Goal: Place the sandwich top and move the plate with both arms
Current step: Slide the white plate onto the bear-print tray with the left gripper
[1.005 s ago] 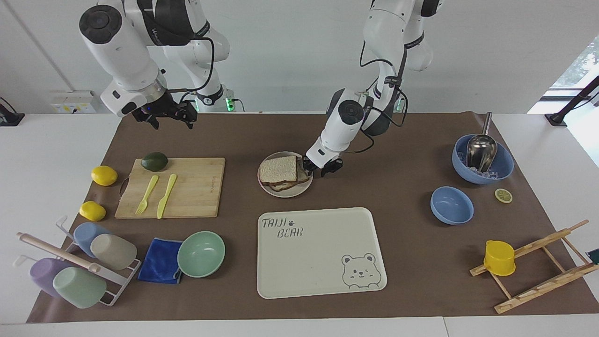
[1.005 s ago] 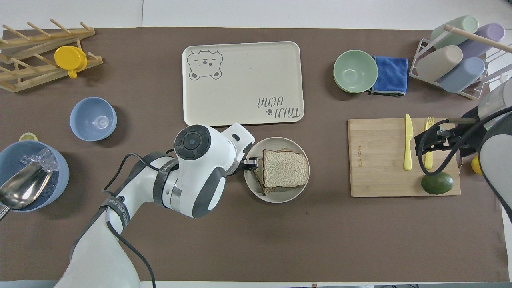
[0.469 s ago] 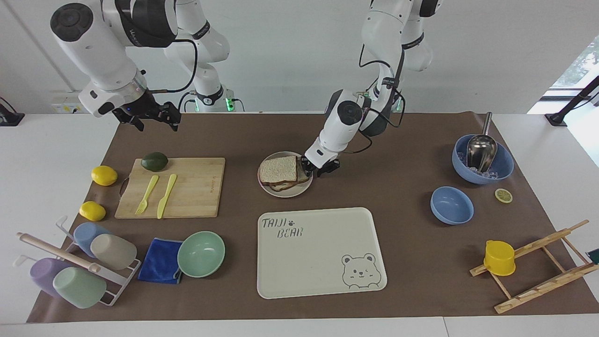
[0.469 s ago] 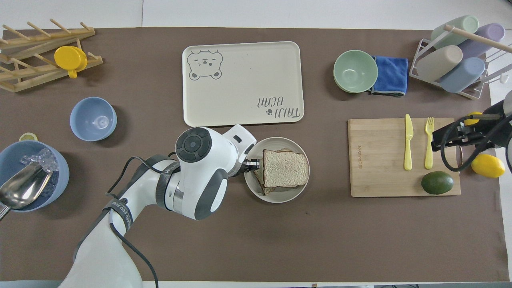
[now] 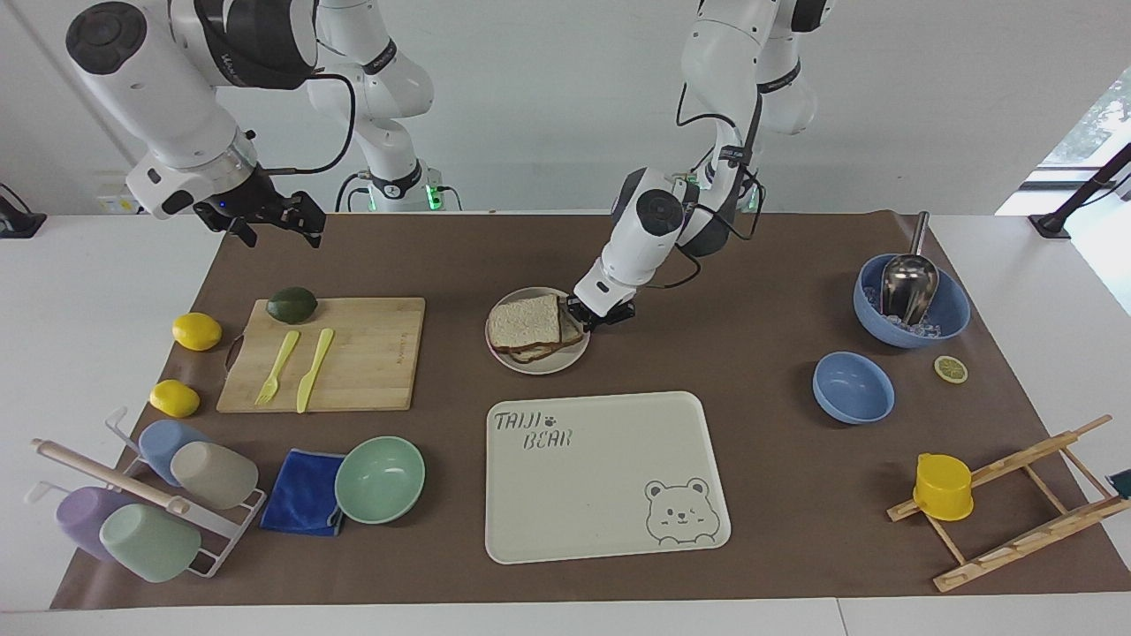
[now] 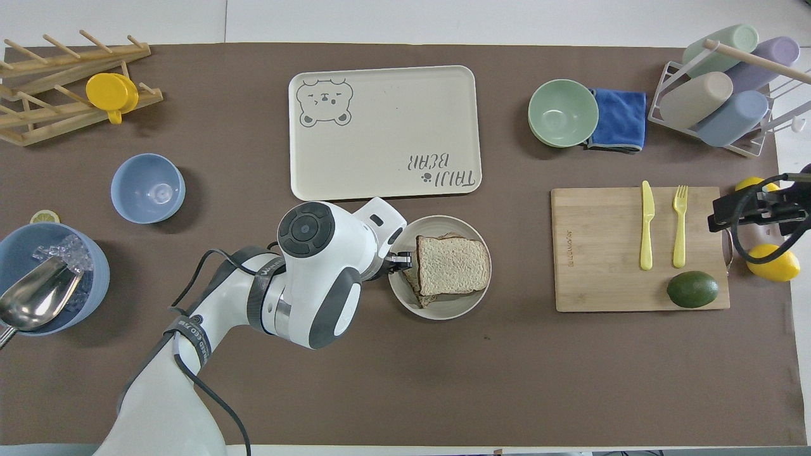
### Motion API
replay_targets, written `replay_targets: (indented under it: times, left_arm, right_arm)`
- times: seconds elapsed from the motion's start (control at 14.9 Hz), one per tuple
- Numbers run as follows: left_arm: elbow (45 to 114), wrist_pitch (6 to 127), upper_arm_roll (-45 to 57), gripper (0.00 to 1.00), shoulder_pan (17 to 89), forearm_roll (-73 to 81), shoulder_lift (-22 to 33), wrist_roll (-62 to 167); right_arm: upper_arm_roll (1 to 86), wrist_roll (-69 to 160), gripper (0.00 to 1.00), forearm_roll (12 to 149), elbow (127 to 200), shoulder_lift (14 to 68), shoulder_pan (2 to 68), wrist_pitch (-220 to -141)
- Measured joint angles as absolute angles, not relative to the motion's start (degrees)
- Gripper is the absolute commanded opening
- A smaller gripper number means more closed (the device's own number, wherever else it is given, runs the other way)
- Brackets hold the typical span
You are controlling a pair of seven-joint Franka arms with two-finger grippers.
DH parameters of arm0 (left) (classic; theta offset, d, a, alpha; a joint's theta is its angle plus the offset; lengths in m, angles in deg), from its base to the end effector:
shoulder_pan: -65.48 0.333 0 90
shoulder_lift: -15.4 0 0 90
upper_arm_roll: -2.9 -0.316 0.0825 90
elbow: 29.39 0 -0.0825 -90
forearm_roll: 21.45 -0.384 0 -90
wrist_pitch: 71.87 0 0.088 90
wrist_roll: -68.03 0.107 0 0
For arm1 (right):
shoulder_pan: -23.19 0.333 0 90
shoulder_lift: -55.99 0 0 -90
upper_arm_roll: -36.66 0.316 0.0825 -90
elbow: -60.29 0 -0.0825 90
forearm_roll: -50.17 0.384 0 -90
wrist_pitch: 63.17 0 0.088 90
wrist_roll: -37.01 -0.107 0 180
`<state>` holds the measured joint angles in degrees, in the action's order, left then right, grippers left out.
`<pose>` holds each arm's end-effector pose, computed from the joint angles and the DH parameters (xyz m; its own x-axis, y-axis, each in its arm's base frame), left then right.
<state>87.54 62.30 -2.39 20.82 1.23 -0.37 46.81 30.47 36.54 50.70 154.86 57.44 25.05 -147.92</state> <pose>0.4552 -0.3832 0.3116 0.9932 -0.0591 -0.1000 -0.0335 -0.9701 0.2406 0.5324 -0.0399 0.5937 0.9859 -0.0816 -0.1458 -0.0841 -0.9964 -0.0108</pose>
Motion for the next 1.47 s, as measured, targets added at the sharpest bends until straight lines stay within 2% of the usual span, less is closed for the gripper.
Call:
replay_targets:
  times: [0.33,0.67,1.0,1.21,1.47]
  left_arm:
    - [84.65,58.19,-3.48,0.00,24.72,1.40,1.49,46.78]
    - [71.83,47.96,-3.90,0.00,34.82,1.40,0.45,46.88]
    - [59.49,42.40,-3.86,0.00,42.11,2.29,-6.92,46.98]
    - [52.18,41.40,-3.80,0.00,43.00,3.51,-13.44,46.98]
    - [47.82,45.52,-3.31,0.00,42.55,5.12,-20.73,46.97]
  right_arm:
    - [29.69,36.80,1.00,50.70,154.75,57.61,25.06,-148.29]
    - [29.58,36.86,1.00,50.70,155.90,57.60,25.02,-149.72]
    - [29.21,36.86,1.00,50.70,156.01,57.60,24.96,-149.71]
    - [29.19,36.86,1.00,50.70,156.12,57.60,24.96,-149.70]
    - [29.19,36.86,1.00,50.70,156.19,57.60,24.96,-149.70]
